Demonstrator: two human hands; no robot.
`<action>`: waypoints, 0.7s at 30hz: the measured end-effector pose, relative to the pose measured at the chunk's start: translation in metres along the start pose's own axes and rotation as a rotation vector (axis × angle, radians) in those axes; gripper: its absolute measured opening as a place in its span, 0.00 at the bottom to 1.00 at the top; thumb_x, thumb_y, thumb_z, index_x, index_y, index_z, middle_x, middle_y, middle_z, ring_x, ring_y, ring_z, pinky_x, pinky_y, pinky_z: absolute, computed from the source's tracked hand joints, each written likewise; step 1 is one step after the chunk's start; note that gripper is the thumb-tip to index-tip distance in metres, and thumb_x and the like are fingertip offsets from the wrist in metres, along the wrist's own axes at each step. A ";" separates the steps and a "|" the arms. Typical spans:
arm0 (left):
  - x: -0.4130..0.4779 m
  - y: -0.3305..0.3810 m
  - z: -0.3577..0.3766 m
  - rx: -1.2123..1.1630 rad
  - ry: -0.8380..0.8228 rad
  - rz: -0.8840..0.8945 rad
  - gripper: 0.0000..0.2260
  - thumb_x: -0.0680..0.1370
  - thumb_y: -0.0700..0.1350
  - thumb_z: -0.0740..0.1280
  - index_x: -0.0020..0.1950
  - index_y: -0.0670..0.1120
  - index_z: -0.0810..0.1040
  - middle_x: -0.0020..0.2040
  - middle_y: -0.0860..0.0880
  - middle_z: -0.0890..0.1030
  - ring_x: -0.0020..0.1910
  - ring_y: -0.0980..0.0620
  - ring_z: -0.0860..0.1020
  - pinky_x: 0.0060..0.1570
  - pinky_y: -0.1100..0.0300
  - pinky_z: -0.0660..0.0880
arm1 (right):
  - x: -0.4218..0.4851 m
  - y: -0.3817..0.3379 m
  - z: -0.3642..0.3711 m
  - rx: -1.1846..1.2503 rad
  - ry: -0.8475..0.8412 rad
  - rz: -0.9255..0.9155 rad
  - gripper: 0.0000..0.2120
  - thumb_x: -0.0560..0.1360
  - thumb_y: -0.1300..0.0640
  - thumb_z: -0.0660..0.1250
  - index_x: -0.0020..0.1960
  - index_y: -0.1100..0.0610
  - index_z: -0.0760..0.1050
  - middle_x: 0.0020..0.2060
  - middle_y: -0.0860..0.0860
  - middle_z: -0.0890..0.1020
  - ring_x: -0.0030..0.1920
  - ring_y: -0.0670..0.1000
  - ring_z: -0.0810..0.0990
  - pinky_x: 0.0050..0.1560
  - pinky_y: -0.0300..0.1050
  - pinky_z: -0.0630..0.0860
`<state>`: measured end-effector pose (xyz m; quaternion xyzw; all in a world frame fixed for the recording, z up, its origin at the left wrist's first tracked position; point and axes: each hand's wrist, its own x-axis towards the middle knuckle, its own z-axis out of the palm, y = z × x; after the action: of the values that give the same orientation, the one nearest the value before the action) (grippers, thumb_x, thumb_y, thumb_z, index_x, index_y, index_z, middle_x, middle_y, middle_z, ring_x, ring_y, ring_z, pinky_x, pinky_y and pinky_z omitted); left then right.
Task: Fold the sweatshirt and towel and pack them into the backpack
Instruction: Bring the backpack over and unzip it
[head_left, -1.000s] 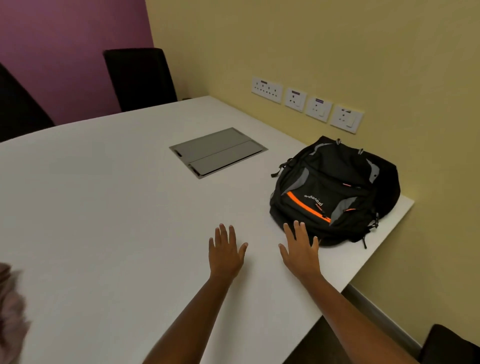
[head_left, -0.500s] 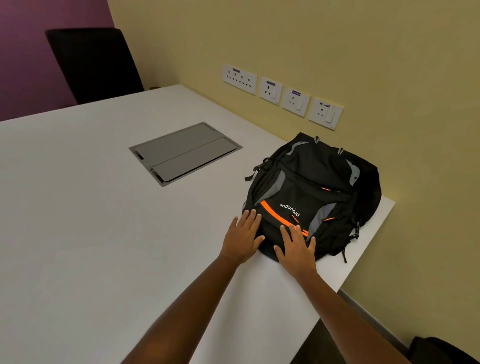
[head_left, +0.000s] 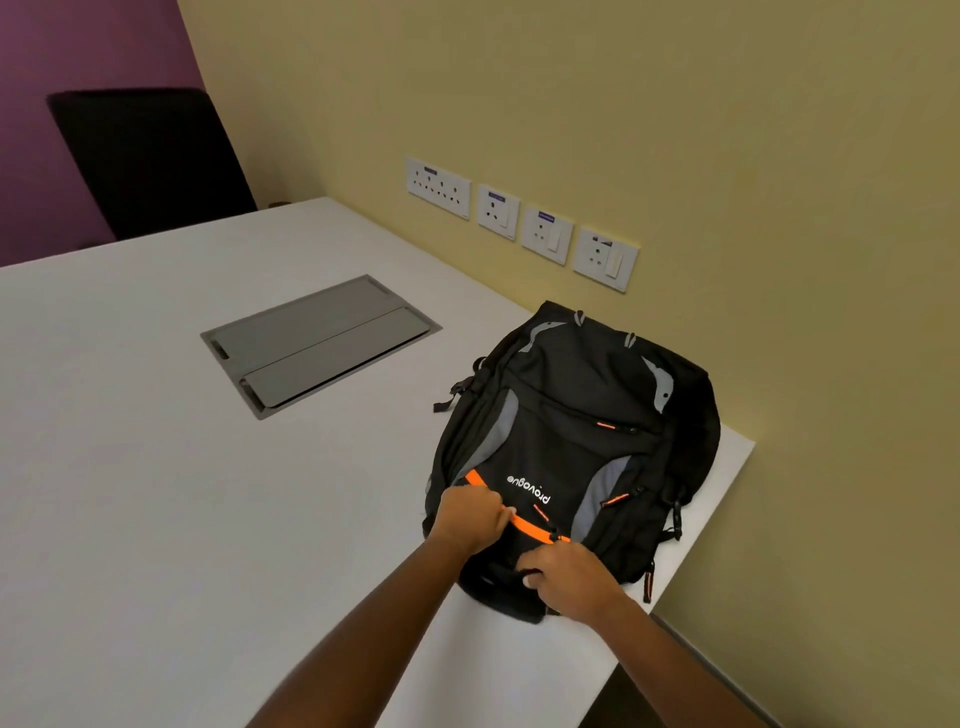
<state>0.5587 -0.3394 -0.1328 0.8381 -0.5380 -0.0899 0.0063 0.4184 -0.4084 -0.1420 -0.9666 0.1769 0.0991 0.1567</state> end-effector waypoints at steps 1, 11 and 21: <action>0.006 0.001 -0.004 0.005 0.017 -0.006 0.19 0.81 0.52 0.52 0.53 0.40 0.77 0.53 0.42 0.80 0.52 0.44 0.78 0.49 0.54 0.71 | 0.001 0.009 -0.007 0.124 -0.063 0.005 0.12 0.77 0.57 0.60 0.56 0.55 0.78 0.54 0.51 0.82 0.54 0.50 0.78 0.55 0.40 0.71; 0.079 -0.041 -0.008 -0.401 0.155 -0.496 0.29 0.77 0.55 0.61 0.73 0.42 0.58 0.68 0.38 0.67 0.68 0.40 0.67 0.68 0.48 0.65 | 0.020 0.095 -0.033 0.145 0.683 0.603 0.22 0.75 0.54 0.65 0.68 0.56 0.68 0.70 0.61 0.65 0.72 0.62 0.60 0.66 0.68 0.58; 0.109 -0.059 0.008 -0.898 0.012 -0.637 0.28 0.74 0.54 0.68 0.67 0.40 0.66 0.64 0.39 0.74 0.62 0.39 0.73 0.63 0.47 0.71 | 0.031 0.128 -0.027 0.893 0.634 0.997 0.42 0.73 0.51 0.68 0.76 0.57 0.44 0.74 0.63 0.50 0.72 0.66 0.54 0.69 0.61 0.58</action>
<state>0.6548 -0.4117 -0.1628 0.8749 -0.1663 -0.3034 0.3390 0.4033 -0.5409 -0.1588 -0.5979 0.6552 -0.2069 0.4129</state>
